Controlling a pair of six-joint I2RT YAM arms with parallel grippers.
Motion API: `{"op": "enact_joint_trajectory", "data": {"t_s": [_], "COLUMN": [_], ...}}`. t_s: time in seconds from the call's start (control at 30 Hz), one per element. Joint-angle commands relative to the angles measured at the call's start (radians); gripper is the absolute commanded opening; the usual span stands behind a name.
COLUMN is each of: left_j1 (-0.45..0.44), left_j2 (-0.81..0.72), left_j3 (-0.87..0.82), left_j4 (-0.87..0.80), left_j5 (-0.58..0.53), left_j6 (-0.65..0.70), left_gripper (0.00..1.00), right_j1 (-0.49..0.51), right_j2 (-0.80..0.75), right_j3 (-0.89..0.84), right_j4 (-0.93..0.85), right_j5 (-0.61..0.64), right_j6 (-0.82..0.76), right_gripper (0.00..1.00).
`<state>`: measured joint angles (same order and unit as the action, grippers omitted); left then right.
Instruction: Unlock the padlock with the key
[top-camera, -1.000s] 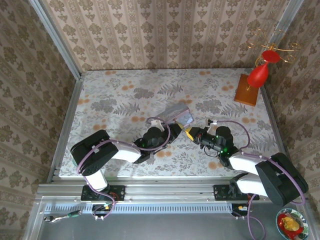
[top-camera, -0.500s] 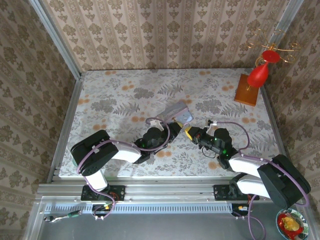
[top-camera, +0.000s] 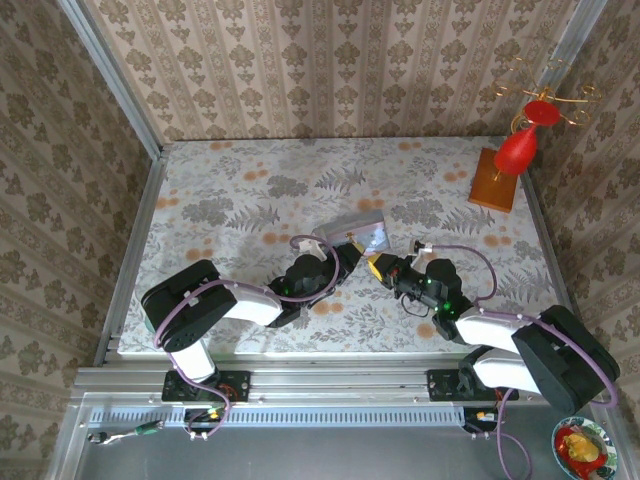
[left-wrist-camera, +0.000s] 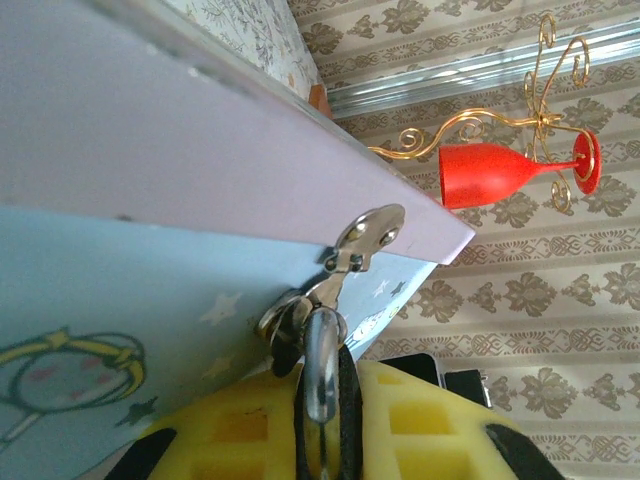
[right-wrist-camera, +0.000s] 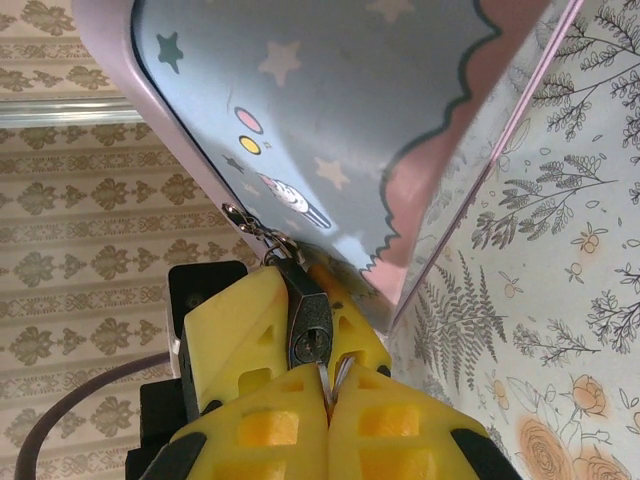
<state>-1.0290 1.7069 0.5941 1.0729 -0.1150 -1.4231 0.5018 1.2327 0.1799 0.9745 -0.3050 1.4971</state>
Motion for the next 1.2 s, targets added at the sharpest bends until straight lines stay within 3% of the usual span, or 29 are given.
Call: {"op": "enact_joint_trajectory", "data": {"t_s": [0.0,0.23,0.43,0.93,1.17], "left_j1": [-0.073,-0.085,-0.088,-0.111,-0.113], "left_j2": [-0.013,0.006,-0.001,0.002,0.006], "left_j3": [0.064,0.072,0.076,0.084,0.091], "left_j4": [0.177,0.195,0.193,0.192,0.178], "left_j5": [0.132,0.120,0.120,0.135,0.153], "left_j6": [-0.019,-0.039,-0.041,-0.055,-0.062], "left_gripper": [0.00,0.00,0.00,0.00,0.00], "right_j1": [0.057,0.092,0.093,0.062,0.009], "right_j2": [0.011,-0.024,-0.057,0.031,0.080], "right_j3": [0.002,-0.046,-0.049,0.009,0.056], "right_j4": [0.096,0.118,0.076,0.120,0.087], "right_j5": [-0.029,0.072,0.083,-0.014,-0.129], "right_j6": [0.018,0.021,-0.001,-0.028,-0.100], "right_gripper": [0.00,0.00,0.00,0.00,0.00]}}
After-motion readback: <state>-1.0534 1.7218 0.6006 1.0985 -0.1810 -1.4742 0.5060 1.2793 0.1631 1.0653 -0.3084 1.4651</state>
